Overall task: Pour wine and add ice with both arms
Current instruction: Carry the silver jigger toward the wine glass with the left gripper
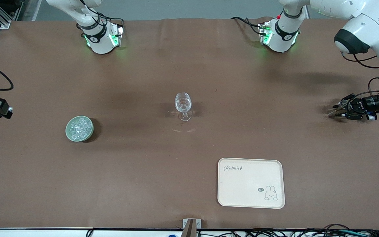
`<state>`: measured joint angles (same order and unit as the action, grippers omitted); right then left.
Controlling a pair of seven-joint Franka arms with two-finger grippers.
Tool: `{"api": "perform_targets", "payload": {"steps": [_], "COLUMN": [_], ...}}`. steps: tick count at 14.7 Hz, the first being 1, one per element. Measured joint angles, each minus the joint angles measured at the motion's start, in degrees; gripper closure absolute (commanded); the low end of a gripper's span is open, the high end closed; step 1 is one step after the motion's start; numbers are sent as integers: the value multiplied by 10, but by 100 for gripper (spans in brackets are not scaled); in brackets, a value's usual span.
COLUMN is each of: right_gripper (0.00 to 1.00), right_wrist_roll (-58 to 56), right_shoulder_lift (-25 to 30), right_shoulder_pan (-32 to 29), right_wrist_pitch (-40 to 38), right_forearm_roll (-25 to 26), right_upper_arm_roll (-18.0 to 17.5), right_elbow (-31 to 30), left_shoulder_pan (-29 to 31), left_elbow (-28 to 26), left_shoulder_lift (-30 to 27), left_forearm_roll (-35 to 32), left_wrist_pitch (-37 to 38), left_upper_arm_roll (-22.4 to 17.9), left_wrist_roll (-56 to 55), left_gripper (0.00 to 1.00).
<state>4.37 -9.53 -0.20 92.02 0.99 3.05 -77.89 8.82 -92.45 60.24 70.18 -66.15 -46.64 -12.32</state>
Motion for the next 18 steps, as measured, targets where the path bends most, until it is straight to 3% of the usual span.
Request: {"api": "perform_targets", "payload": {"steps": [4, 9, 13, 18], "right_gripper": [99, 99, 99, 99], "right_wrist_roll": [11, 12, 12, 12], "right_shoulder_lift": [5, 8, 48, 61], "right_shoulder_pan": [1, 1, 1, 1], "right_wrist_pitch": [-12, -21, -26, -25], "right_forearm_roll": [0, 0, 0, 0], "right_upper_arm_roll": [-2, -1, -1, -1], "right_elbow": [0, -6, -49, -67], "left_shoulder_pan": [10, 13, 13, 10], "left_elbow": [0, 4, 12, 13], "left_shoulder_lift": [0, -4, -34, -94], "left_forearm_roll": [23, 29, 29, 26], "left_wrist_pitch": [12, 34, 83, 89], "left_upper_arm_roll": [0, 0, 3, 57], "left_wrist_roll": [-45, -81, -77, -83], "left_gripper": [99, 100, 100, 100]}}
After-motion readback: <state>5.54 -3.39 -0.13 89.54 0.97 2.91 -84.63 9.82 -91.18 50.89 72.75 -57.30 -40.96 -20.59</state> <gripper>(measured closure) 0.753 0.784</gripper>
